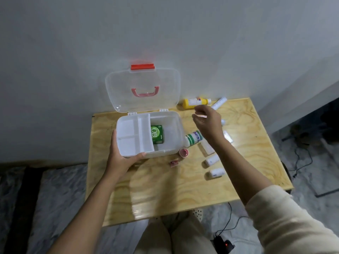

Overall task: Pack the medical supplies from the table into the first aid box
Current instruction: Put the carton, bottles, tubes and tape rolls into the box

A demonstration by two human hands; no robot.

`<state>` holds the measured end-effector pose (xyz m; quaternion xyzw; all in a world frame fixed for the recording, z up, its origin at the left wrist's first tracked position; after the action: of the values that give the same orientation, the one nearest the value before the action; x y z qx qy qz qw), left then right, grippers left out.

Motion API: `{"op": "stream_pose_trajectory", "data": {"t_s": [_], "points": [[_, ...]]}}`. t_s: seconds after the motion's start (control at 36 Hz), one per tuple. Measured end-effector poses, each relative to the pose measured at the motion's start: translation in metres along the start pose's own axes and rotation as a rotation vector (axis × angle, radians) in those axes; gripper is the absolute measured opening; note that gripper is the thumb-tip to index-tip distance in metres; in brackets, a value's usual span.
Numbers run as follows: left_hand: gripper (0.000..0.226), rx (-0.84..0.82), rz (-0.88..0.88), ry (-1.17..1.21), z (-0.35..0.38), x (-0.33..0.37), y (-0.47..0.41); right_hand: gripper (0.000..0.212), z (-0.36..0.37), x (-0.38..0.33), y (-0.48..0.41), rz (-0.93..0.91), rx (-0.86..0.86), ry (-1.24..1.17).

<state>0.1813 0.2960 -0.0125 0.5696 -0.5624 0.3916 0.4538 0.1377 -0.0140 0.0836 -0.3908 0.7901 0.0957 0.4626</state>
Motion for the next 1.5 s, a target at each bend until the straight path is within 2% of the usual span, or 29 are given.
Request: {"op": "stream_pose_trajectory", "data": {"t_s": [0.08, 0.19, 0.25, 0.42, 0.69, 0.81, 0.97, 1.14, 1.22, 1.31, 1.39, 1.5], "points": [[0.133, 0.011, -0.016, -0.021, -0.001, -0.004, -0.001, 0.034, -0.028, 0.049, -0.002, 0.07, -0.001, 0.147], [0.132, 0.032, -0.016, -0.032, 0.0, -0.005, 0.0, 0.055, -0.035, 0.112, 0.014, 0.149, -0.257, 0.326], [0.132, 0.039, -0.016, -0.044, -0.002, -0.007, -0.001, 0.062, -0.032, 0.128, 0.022, 0.129, -0.375, 0.379], [0.129, 0.029, -0.018, -0.062, -0.005, -0.011, -0.005, 0.071, -0.026, 0.139, 0.019, 0.099, -0.492, 0.43], [0.134, 0.035, -0.032, -0.078, -0.006, -0.014, -0.006, 0.059, -0.041, 0.16, 0.013, 0.255, -0.369, 0.431], [0.131, 0.038, -0.014, -0.075, -0.005, -0.012, -0.004, 0.054, -0.043, 0.154, 0.011, 0.229, -0.34, 0.41], [0.137, 0.038, -0.019, -0.058, -0.003, -0.009, -0.001, 0.041, -0.054, 0.148, 0.013, 0.278, -0.252, 0.238], [0.129, 0.027, -0.019, -0.044, -0.003, -0.006, -0.002, 0.026, -0.069, 0.138, 0.012, 0.295, -0.131, 0.123], [0.132, 0.025, -0.029, -0.02, -0.002, -0.003, 0.0, 0.027, -0.079, 0.116, 0.016, 0.244, -0.016, 0.071], [0.131, 0.024, -0.019, 0.003, -0.001, 0.002, 0.001, 0.028, -0.078, 0.075, 0.022, 0.085, 0.044, 0.02], [0.131, 0.02, -0.002, 0.021, 0.0, 0.006, 0.003, 0.029, -0.06, 0.03, 0.031, -0.102, -0.015, 0.008], [0.134, 0.019, 0.003, 0.048, 0.002, 0.011, 0.004, 0.029, -0.032, -0.012, 0.044, -0.312, -0.079, 0.118]]}}
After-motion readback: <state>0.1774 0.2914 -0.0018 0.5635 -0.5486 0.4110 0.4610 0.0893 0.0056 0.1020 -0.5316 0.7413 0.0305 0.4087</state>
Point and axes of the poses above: each hand's wrist, its own y-axis away from the middle knuckle, its own z-axis out of the palm, x = y × z, the point moved 10 cm from there along -y, towards the middle knuckle, and after that the axes turned 13 degrees about x, right-handed, at the moved point
